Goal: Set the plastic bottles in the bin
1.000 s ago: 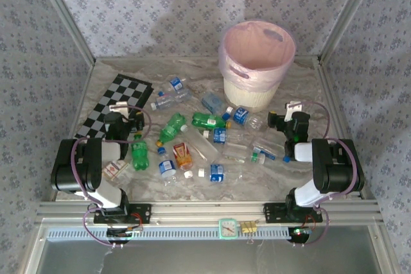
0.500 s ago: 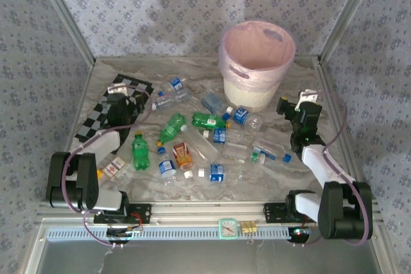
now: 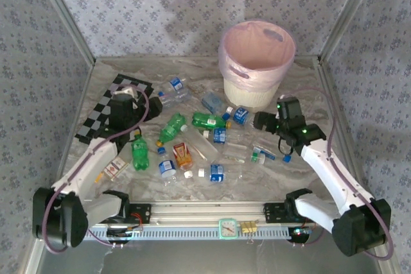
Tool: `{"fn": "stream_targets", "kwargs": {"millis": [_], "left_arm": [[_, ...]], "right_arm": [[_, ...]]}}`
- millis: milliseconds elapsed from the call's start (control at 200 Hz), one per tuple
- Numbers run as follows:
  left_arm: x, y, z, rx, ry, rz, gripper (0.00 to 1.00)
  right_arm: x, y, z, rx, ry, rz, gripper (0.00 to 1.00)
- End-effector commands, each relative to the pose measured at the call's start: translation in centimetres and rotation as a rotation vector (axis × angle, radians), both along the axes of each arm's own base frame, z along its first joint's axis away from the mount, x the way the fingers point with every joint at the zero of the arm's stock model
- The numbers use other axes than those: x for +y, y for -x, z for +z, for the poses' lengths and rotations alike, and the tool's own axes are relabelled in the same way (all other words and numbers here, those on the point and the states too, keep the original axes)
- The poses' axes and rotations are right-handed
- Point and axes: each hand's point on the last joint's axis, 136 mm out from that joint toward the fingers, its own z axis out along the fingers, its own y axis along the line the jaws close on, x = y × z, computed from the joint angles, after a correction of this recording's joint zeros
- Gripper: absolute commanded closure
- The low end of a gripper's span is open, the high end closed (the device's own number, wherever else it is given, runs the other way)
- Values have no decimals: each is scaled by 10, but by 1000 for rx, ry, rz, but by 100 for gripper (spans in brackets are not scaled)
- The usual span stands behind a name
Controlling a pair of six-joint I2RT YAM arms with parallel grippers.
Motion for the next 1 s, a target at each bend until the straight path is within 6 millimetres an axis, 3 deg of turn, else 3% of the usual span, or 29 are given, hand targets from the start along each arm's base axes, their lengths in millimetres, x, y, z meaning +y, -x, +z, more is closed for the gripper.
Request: {"fn": "stream_targets", "kwargs": {"millis": [0, 190, 360, 720, 995], "left_arm": [[-5, 23, 0, 38, 104, 32, 0], [13, 39, 8, 17, 133, 126, 0], [21, 39, 9, 8, 132, 173, 0], [11, 31, -4, 46, 191, 169, 0], [14, 37, -7, 54, 185, 173, 0]], "right_arm": [[48, 42, 5, 116, -105, 213, 0], [115, 85, -3, 146, -113, 492, 0], [145, 119, -20, 181, -10, 688, 0], [168, 144, -58, 229, 409, 967, 3], [180, 155, -88, 281, 602, 1118, 6]]}}
